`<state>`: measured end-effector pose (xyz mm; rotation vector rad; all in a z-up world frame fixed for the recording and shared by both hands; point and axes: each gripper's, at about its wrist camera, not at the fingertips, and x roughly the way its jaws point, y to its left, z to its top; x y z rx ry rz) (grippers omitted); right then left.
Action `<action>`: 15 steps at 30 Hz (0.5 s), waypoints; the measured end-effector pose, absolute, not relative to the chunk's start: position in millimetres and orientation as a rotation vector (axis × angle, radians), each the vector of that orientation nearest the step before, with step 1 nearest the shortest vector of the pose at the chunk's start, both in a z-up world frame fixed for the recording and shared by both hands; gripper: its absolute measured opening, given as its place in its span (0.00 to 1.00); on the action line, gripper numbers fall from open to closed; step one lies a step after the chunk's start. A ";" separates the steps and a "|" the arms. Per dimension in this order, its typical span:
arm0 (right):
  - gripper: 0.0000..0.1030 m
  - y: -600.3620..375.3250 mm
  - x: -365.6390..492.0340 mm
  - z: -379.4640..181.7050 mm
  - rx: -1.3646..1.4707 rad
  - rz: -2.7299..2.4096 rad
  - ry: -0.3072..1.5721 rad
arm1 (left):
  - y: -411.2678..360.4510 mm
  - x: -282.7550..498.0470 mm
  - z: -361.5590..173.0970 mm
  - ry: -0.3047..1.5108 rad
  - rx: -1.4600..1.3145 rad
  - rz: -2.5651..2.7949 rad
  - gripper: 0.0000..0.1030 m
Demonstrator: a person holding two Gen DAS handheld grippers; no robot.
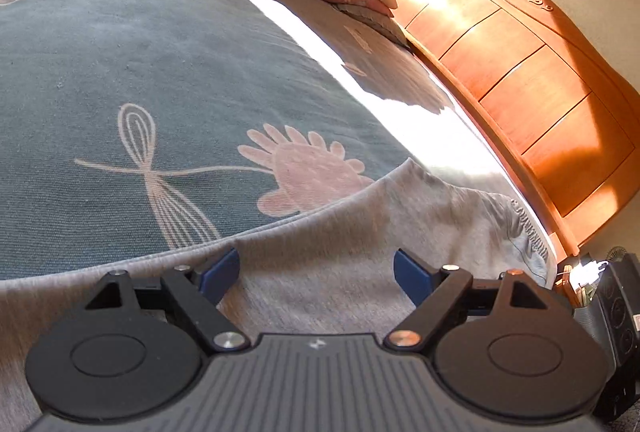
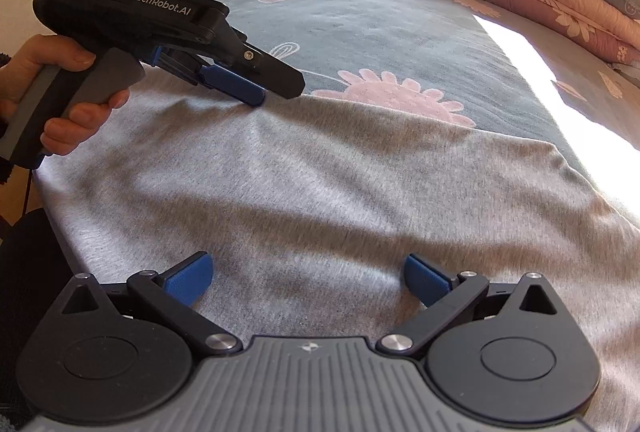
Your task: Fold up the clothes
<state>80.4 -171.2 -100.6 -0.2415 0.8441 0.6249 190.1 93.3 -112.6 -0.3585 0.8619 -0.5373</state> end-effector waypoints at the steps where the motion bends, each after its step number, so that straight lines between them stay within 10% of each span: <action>1: 1.00 -174.1 81.2 -99.6 -0.224 0.627 0.844 | 97.8 190.5 -109.8 0.855 -0.344 -0.504 0.82; 15: 1.00 -247.1 75.9 -76.1 -0.016 0.463 0.834 | 7.5 162.8 -94.9 0.942 -0.306 -0.799 0.87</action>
